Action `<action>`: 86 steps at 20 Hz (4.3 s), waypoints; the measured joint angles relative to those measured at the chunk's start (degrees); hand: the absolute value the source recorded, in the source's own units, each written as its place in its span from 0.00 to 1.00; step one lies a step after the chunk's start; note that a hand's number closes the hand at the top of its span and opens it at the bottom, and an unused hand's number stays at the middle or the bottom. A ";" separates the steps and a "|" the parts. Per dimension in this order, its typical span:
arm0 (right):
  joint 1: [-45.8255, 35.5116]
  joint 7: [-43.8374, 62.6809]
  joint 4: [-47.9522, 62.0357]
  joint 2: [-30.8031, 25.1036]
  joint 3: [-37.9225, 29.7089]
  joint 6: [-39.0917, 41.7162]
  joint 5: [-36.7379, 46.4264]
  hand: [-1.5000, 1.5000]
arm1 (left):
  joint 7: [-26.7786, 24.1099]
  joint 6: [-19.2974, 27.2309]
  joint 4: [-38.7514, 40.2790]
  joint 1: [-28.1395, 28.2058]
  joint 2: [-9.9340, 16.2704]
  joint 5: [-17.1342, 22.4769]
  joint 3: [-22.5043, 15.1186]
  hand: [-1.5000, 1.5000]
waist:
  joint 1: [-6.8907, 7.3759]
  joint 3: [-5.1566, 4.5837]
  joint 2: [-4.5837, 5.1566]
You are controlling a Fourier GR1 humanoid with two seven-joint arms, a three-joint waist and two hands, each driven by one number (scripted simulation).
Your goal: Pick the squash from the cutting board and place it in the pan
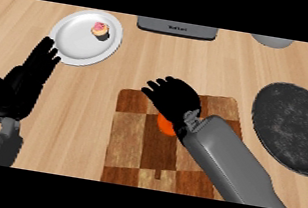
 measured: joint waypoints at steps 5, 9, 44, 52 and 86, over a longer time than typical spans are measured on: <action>0.80 -2.50 5.36 2.82 -0.73 -3.50 2.97 0.00 | 1.37 -0.58 -0.47 -0.63 -0.13 -0.21 1.13 0.50 | 0.05 0.00 0.00; 1.72 -3.62 8.35 4.75 -0.31 -4.90 4.42 1.00 | 0.13 -1.69 1.54 -1.34 -0.60 -0.49 1.79 0.50 | 0.01 0.00 0.01; 29.47 20.18 -49.25 0.44 -1.31 -10.23 19.20 1.00 | 1.58 -2.48 -1.35 2.12 -2.01 -1.93 4.38 0.50 | -2.64 -0.05 -0.94; 25.35 25.46 -62.31 3.47 -9.25 2.06 17.49 1.00 | 1.21 -2.91 -1.75 1.46 -3.15 -2.96 3.25 0.50 | -0.79 -0.02 -0.22; 15.24 -19.87 10.92 -14.71 -54.28 -39.16 -0.64 0.00 | 0.55 -4.61 0.36 -0.59 -4.50 -3.80 4.12 0.50 | 0.62 0.06 0.31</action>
